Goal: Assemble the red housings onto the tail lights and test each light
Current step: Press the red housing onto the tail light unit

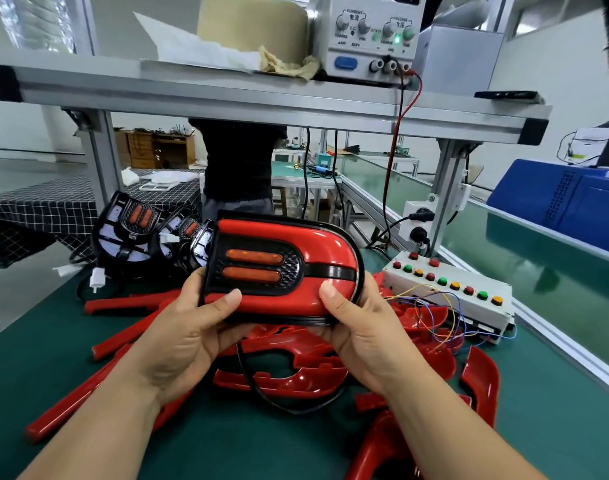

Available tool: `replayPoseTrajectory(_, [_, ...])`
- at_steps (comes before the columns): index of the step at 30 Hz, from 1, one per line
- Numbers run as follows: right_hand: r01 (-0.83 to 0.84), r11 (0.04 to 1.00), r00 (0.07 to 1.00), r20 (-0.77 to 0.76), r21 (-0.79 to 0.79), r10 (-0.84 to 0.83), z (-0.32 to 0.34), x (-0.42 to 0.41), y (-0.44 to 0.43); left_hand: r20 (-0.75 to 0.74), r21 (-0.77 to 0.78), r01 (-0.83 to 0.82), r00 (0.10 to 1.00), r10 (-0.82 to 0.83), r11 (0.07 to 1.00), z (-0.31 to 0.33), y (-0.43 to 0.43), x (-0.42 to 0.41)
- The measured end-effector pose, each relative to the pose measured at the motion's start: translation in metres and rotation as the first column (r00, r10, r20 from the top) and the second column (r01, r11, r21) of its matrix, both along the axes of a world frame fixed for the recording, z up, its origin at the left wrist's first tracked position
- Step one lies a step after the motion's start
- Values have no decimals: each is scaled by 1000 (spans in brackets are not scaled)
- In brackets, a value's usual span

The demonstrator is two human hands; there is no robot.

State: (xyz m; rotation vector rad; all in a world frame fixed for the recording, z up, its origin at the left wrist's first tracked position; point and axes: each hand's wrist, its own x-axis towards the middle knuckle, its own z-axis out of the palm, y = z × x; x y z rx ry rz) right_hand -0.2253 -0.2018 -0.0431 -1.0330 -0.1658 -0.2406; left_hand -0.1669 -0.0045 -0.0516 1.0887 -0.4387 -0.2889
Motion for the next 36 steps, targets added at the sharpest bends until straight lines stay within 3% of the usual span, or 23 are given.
replayPoseTrajectory(4, [34,996,999,-10,-78,-35,-2,1,2,7,0,-39,999,39,999,0,1,1])
replayPoseTrajectory(7, [6,983,1000,-16,-184,-9,9,-2,-15,-43,-95,-90,995,86,991,4,2,4])
replayPoseTrajectory(9, [155,926,987,22,-345,-157,16,-4,-40,-94,-130,-154,985,143,979,7,6,9])
replayPoseTrajectory(10, [306,800,946,74,-515,-314,17,-3,-54,-124,-134,-199,975,182,971,8,8,12])
replayPoseTrajectory(11, [436,561,869,165,-704,-467,14,0,-67,-159,-137,-248,961,226,959,8,10,15])
replayPoseTrajectory(12, [463,254,796,272,-849,-540,9,4,-77,-190,-134,-295,945,267,946,7,10,18])
replayPoseTrajectory(13, [395,-29,761,345,-918,-550,2,9,-82,-210,-121,-333,929,303,935,5,10,20])
replayPoseTrajectory(14, [288,-220,763,362,-932,-536,-6,14,-85,-215,-97,-362,917,335,927,2,9,22])
replayPoseTrajectory(15, [183,-311,784,329,-933,-525,-11,18,-86,-209,-71,-383,909,362,921,0,8,23])
replayPoseTrajectory(18, [10,-373,803,230,-928,-550,-19,25,-84,-202,-29,-424,889,410,905,-8,8,26])
replayPoseTrajectory(22, [-43,-424,735,259,-905,-627,-20,27,-82,-242,-6,-452,866,437,892,-9,12,31])
replayPoseTrajectory(24, [16,-428,703,314,-903,-638,-17,27,-81,-234,14,-456,864,446,890,-9,11,31])
replayPoseTrajectory(28, [297,-428,574,517,-854,-635,-6,21,-72,-227,53,-444,867,444,894,-11,2,26])
replayPoseTrajectory(31, [309,-377,678,480,-873,-556,-8,20,-56,-227,24,-441,872,435,897,-12,-7,20])
replayPoseTrajectory(33, [217,-390,754,408,-895,-515,-12,21,-47,-247,-29,-433,877,413,901,-11,-11,18])
replayPoseTrajectory(36, [74,-405,785,304,-911,-540,-16,23,-43,-304,-114,-421,877,372,900,-6,-11,16])
